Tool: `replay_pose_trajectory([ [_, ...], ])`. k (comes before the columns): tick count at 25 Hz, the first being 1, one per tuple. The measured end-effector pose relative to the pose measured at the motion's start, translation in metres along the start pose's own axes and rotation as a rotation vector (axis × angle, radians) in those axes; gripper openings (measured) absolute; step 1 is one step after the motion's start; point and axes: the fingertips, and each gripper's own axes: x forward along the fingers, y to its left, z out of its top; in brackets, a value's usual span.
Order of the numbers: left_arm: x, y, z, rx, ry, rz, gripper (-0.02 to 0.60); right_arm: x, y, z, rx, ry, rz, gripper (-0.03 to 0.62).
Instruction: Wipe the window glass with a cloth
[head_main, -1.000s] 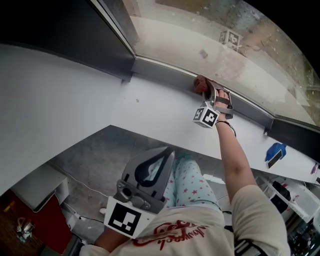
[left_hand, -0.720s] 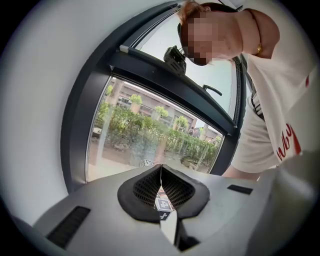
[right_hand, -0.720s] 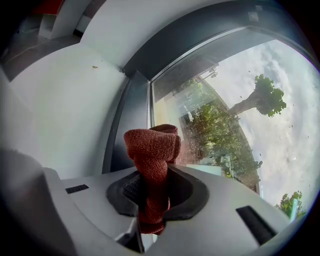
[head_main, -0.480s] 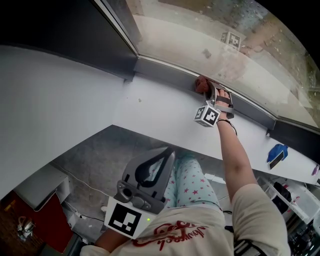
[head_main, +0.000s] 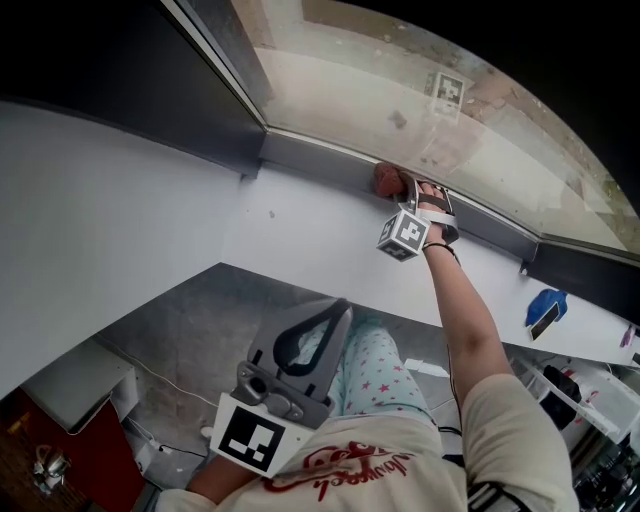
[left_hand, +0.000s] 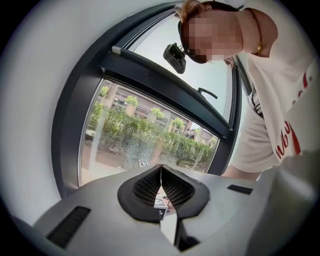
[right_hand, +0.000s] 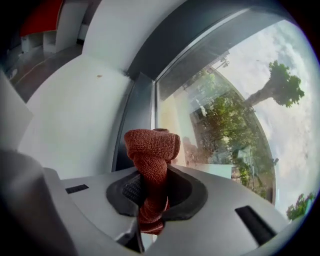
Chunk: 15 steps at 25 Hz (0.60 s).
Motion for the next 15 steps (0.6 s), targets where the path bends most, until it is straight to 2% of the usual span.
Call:
replay_pose_trajectory([
  [3, -0.003, -0.011, 0.016, 0.026, -0.018, -0.036, 0.021, -0.044, -0.041, 0.021, 0.08, -0.055, -0.102, 0.071],
  [9, -0.01, -0.02, 0.035, 0.083, -0.031, -0.088, 0.021, -0.206, -0.174, 0.099, 0.079, -0.291, -0.476, 0.072],
  [12, -0.014, -0.024, 0.041, 0.088, -0.036, -0.108, 0.021, -0.28, -0.233, 0.129, 0.049, -0.365, -0.684, 0.072],
  [15, -0.017, -0.025, 0.046, 0.106, -0.034, -0.135, 0.021, -0.324, -0.277, 0.145, 0.098, -0.409, -0.806, 0.072],
])
